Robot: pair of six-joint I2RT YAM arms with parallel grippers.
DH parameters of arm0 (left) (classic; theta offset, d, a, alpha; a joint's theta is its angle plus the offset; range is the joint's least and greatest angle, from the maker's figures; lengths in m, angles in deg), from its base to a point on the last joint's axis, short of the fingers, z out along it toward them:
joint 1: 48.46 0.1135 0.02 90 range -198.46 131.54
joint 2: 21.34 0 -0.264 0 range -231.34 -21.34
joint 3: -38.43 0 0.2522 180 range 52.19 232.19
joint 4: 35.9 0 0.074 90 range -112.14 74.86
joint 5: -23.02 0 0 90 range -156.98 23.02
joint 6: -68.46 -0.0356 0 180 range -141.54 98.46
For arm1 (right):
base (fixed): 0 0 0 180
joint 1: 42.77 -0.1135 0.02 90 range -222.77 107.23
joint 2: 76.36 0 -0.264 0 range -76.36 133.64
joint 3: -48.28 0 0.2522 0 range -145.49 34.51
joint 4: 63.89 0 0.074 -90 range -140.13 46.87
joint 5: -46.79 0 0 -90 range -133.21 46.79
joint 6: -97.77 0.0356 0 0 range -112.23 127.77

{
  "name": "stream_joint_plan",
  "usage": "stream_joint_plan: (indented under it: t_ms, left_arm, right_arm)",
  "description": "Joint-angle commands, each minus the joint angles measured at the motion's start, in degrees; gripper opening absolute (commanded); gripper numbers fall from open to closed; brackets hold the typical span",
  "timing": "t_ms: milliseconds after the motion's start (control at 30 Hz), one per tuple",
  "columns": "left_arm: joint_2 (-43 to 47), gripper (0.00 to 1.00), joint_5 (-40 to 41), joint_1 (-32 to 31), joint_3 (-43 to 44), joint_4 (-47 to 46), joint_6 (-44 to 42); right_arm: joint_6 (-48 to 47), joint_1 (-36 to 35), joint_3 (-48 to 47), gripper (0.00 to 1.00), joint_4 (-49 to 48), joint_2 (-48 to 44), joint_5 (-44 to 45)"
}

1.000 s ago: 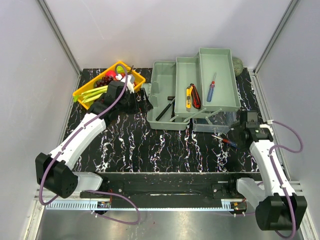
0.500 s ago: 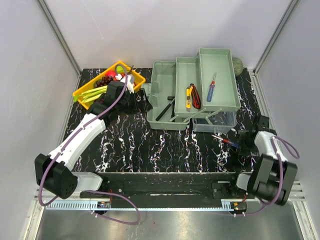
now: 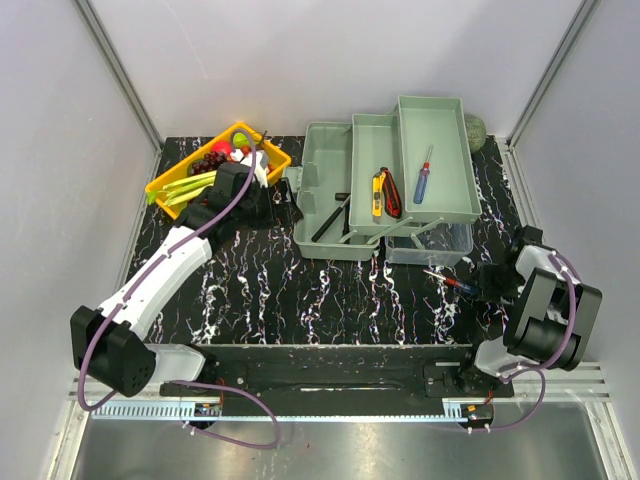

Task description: Pack the tool kit

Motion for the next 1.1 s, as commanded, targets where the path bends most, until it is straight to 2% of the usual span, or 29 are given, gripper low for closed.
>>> stream_joint_plan:
  t_ms: [0,33,100,300,667,833,1067]
  left_arm:
    - [0.19,0.99,4.81,0.32,2.85,-0.62,-0.33]
    - [0.54,0.99,6.22,0.32,2.85,-0.53,-0.42]
    - [0.8,0.99,9.12,0.32,3.46,0.17,-0.42]
    - [0.37,0.98,11.15,0.32,4.08,1.05,-0.68]
    - [0.37,0.98,13.35,0.41,4.43,2.1,0.02]
    - [0.45,0.98,12.82,0.32,4.08,2.28,0.02]
    - [-0.43,0.98,10.72,0.32,3.2,1.05,0.2]
  right_arm:
    - [1.85,0.01,-3.81,0.58,1.92,1.94,3.72]
    - [1.68,0.01,-4.42,0.57,2.89,2.21,3.73]
    - [1.5,0.01,-5.13,0.49,4.13,2.12,5.65]
    - [-0.77,0.01,-4.43,0.0,3.43,-0.59,6.28]
    - [-10.09,0.01,-9.87,0.0,5.97,-15.89,10.75]
    - [-19.4,0.01,-13.3,0.0,7.91,-20.2,7.08]
    - [-27.05,-0.25,-19.88,0.0,18.97,-24.86,4.16]
